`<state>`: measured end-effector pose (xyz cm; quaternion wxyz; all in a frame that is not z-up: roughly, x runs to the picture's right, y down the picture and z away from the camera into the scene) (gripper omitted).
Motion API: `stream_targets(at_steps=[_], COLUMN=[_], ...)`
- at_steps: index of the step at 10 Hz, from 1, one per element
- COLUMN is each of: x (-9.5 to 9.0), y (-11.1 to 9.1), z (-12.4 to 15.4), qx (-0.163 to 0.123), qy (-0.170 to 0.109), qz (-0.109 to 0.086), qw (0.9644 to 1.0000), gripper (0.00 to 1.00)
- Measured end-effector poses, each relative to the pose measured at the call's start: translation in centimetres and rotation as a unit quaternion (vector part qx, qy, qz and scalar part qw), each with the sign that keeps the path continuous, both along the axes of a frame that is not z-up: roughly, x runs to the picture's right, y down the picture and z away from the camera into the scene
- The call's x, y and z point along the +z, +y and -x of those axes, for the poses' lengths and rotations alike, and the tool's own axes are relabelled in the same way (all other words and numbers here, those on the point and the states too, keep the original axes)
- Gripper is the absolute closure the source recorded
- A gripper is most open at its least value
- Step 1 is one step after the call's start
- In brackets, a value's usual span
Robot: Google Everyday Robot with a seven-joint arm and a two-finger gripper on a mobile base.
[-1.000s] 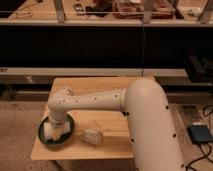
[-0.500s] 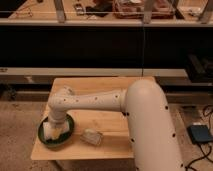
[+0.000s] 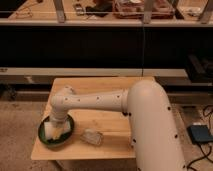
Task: Pick up the ceramic cup
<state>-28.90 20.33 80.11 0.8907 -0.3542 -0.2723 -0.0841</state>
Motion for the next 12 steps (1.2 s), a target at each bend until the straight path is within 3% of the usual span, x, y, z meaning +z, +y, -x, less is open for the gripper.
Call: stream_targets(at_steps=[1,2,4,5,6,8,9,12], x=[-0.2,-0.9,-2.5,-3.7,-6.4,-9.7,-10.7,-10.8], y=[-0.9,-3.6,-8.0,-10.6,-14.4,-17.4,-18.1,-18.1], z=[-0.1,-0.6,-1.9,-2.8,-4.2,-5.4,-5.6,-5.5], qx=[0.015,0.043,0.065,0.075,0.09,0.097,0.098,0.097], qy=[-0.002,-0.007,-0.013,-0.019,-0.032,-0.055,-0.062,-0.064], qz=[-0.003,-0.023,-0.069,-0.096,-0.135,-0.165,-0.173,-0.173], qw=[0.9999,0.9988,0.9955,0.9924,0.9862,0.9799,0.9781,0.978], gripper=[1.0,1.0,1.0,1.0,1.0,1.0,1.0,1.0])
